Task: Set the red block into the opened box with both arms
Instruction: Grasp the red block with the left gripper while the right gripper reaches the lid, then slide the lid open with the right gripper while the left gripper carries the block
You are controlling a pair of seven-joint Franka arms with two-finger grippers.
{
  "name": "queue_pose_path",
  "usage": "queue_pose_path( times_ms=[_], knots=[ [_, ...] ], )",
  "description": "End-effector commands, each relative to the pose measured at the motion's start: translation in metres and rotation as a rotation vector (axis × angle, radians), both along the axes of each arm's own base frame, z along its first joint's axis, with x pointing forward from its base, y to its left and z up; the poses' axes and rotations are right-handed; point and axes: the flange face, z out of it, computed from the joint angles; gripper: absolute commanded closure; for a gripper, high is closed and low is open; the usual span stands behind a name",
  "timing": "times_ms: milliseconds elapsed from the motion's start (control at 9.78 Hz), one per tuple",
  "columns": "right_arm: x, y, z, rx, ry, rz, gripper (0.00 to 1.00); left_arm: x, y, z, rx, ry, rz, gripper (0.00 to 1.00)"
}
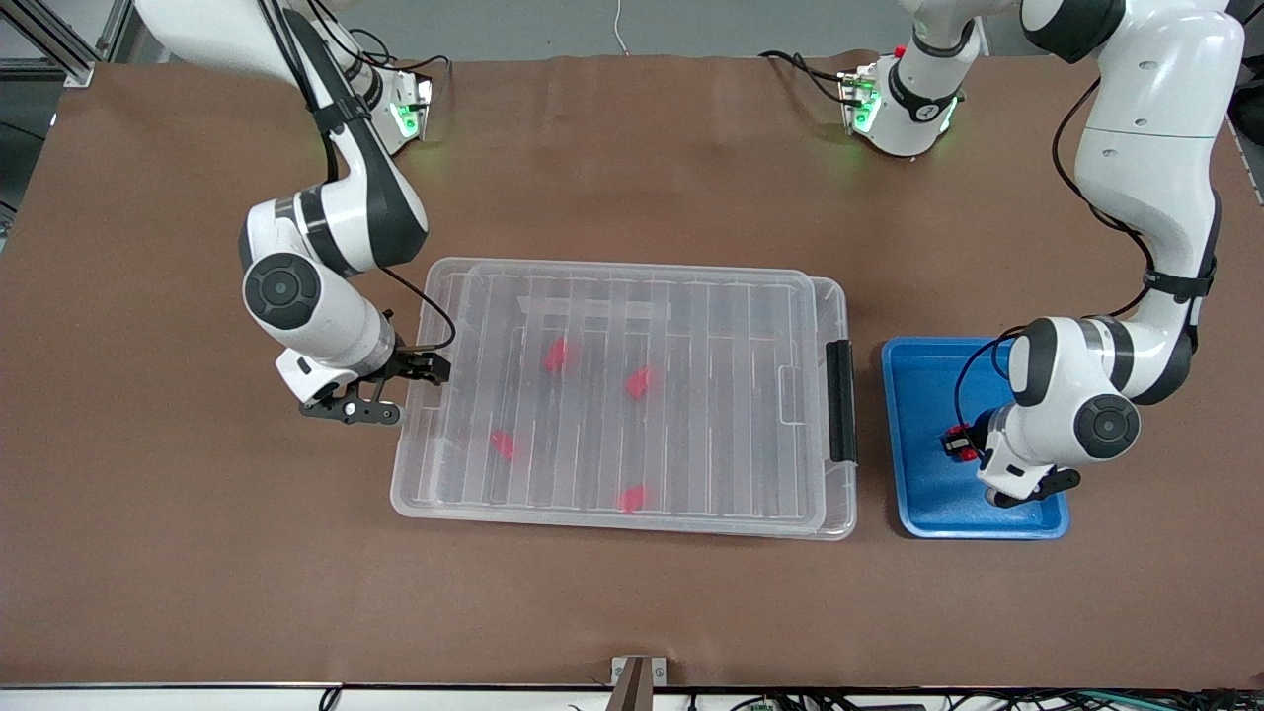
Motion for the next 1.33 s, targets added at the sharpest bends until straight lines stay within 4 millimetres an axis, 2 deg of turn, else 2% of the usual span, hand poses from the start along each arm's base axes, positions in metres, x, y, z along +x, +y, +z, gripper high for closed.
queue_pose_path(
  times_ms=[0,102,307,409,614,818,920,1023,1125,1227],
  knots=[
    [-0.007,-0.015,0.000,-0.031,-0.003,0.005,0.00,0.000,-0.008,0.014,0.018,-0.023,0.002,0.98],
    [-0.003,-0.030,0.000,-0.037,0.009,-0.017,0.00,0.003,-0.016,0.043,0.026,-0.035,-0.001,1.00],
    [-0.001,-0.062,0.001,-0.081,0.042,-0.039,0.00,0.002,-0.054,0.108,0.020,-0.036,-0.018,1.00],
    [0.001,-0.084,0.002,-0.122,0.062,-0.050,0.00,-0.001,-0.077,0.136,0.019,-0.028,-0.012,1.00],
    [0.001,-0.111,0.002,-0.187,0.089,-0.055,0.00,-0.007,-0.134,0.182,-0.005,-0.023,0.005,1.00],
    [0.003,-0.144,0.003,-0.216,0.119,-0.035,0.00,-0.022,-0.195,0.202,-0.030,-0.031,0.016,1.00],
    [0.006,-0.169,0.007,-0.205,0.135,-0.010,0.00,-0.029,-0.224,0.210,-0.035,-0.047,0.009,1.00],
    [0.010,-0.186,0.014,-0.197,0.142,0.007,0.00,-0.042,-0.256,0.206,-0.032,-0.040,-0.004,1.00],
    [0.014,-0.191,0.026,-0.189,0.138,0.002,0.00,-0.053,-0.287,0.197,-0.030,-0.036,-0.015,1.00],
    [0.019,-0.189,0.040,-0.187,0.133,-0.006,0.00,-0.054,-0.307,0.186,-0.048,-0.048,-0.029,1.00]
  ],
)
